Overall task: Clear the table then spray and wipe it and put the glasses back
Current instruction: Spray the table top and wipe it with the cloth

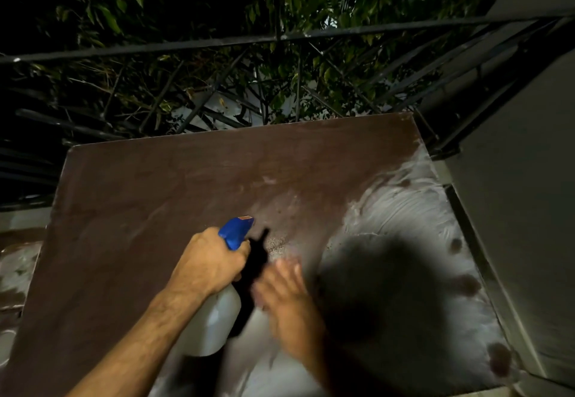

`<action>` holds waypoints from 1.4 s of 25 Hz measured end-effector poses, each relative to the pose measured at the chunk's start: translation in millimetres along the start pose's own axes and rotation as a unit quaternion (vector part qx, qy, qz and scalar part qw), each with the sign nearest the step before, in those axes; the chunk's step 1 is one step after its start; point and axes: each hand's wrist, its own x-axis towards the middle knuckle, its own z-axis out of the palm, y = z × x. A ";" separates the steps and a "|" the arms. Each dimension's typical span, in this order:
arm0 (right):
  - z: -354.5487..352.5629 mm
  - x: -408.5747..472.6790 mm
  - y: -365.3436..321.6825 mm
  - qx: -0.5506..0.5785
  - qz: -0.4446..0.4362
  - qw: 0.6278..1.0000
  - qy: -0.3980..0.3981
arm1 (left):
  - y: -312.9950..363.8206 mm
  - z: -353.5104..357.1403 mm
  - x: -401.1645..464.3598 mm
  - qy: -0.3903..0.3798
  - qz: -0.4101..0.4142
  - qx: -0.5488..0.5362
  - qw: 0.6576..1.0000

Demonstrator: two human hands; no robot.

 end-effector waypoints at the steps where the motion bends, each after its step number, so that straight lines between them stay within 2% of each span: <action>1: 0.4 -10.7 -4.5 -0.003 -0.043 0.999 -0.019 | 2.4 0.8 0.5 -0.006 0.004 0.004 1.000; 3: -4.1 -2.3 10.2 -0.017 -0.075 0.997 -0.012 | 7.8 1.9 -1.1 -0.010 0.006 0.000 1.000; 4: -8.3 12.9 22.6 -0.017 -0.051 0.999 -0.002 | 9.3 1.9 -2.8 -0.009 0.005 -0.006 1.000; 6: -24.1 56.8 55.3 -0.021 0.040 0.997 0.060 | 12.1 1.6 -7.8 -0.004 0.000 -0.016 1.000; 9: -56.3 107.1 85.2 -0.023 0.193 0.979 0.064 | 18.6 -0.1 -19.1 -0.005 -0.011 -0.017 1.000; 11: -57.3 115.8 76.8 -0.017 0.211 0.975 0.071 | 22.6 -4.8 -26.1 0.003 -0.017 -0.020 1.000; 14: -33.1 82.9 35.1 -0.043 0.096 0.993 0.062 | 27.7 -15.0 -31.3 0.040 -0.014 -0.027 0.999; 17: -10.4 33.4 -6.2 -0.041 -0.055 0.998 -0.008 | 29.2 -23.4 -35.1 0.049 -0.031 -0.055 0.997; 19: -13.4 45.4 1.9 -0.040 -0.086 0.995 -0.025 | 27.4 -25.4 -38.5 0.044 -0.034 -0.060 0.997; 21: -20.9 83.7 21.6 -0.053 -0.031 0.998 0.010 | 22.2 -25.8 -40.9 0.043 -0.039 -0.066 0.996; 24: -48.1 152.8 56.6 0.001 0.112 0.993 0.046 | 10.9 -24.3 -43.8 0.051 -0.048 -0.071 0.995; 26: -60.2 185.1 68.0 0.004 0.154 0.987 0.047 | 3.8 -24.2 -44.4 0.059 -0.059 -0.074 0.994; 29: -50.3 193.9 55.1 -0.008 0.099 0.994 0.043 | -4.3 -27.1 -44.1 0.059 -0.068 -0.073 0.993; 32: -16.6 142.3 9.0 -0.041 -0.066 0.997 0.026 | -8.2 -30.6 -43.8 0.063 -0.065 -0.076 0.993; 35: 5.8 75.7 -7.4 -0.089 -0.207 0.974 -0.037 | -7.0 -31.5 -43.9 0.060 -0.052 -0.067 0.995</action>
